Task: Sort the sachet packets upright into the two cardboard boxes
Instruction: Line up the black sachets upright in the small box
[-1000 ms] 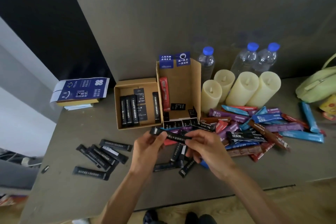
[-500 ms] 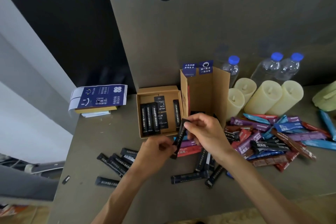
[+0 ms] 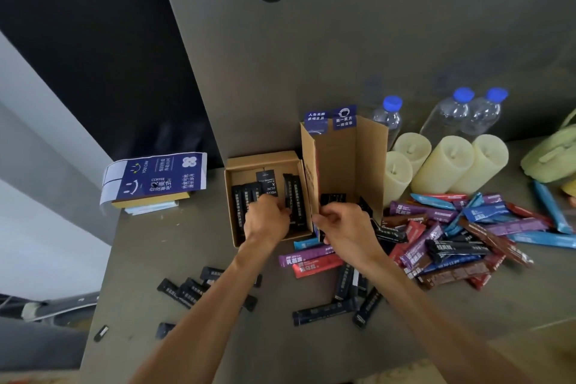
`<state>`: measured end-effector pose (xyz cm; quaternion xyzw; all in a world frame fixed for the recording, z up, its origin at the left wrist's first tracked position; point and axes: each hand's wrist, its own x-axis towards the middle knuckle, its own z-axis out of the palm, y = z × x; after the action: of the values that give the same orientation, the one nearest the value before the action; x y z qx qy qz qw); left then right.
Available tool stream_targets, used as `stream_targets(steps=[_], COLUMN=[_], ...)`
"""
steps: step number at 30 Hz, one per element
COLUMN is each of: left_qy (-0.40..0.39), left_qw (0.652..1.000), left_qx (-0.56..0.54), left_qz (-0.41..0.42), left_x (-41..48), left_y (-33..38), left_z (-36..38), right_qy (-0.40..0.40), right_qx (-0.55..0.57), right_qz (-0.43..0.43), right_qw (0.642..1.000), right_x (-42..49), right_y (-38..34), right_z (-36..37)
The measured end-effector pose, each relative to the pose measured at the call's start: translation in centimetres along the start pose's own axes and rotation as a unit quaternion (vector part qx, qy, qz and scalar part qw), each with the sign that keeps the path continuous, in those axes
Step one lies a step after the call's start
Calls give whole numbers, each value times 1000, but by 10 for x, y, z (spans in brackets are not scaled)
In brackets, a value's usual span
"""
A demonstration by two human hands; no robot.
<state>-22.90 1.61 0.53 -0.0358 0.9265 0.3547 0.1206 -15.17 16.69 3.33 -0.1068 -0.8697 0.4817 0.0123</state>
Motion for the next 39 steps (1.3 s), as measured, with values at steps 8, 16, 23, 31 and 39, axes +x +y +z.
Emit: stream_targets(steps=[8, 16, 23, 31, 39], left_qy=[10, 45, 49, 43, 59], left_qw=[1000, 998, 998, 998, 991], left_qx=[8, 23, 8, 29, 35], left_qz=[-11, 22, 34, 47, 114], left_x=[0, -10, -11, -12, -32], left_y=[-2, 2, 8, 12, 4], left_z=[10, 8, 9, 8, -4], right_qy=[-4, -13, -15, -16, -6], right_qx=[2, 15, 9, 0, 25], right_qz=[-10, -3, -7, -5, 9], right_qw=[1000, 1000, 1000, 1000, 1000], right_x=[1, 3, 2, 1, -27], right_y=[3, 5, 6, 6, 23], right_z=[-1, -1, -1, -2, -21])
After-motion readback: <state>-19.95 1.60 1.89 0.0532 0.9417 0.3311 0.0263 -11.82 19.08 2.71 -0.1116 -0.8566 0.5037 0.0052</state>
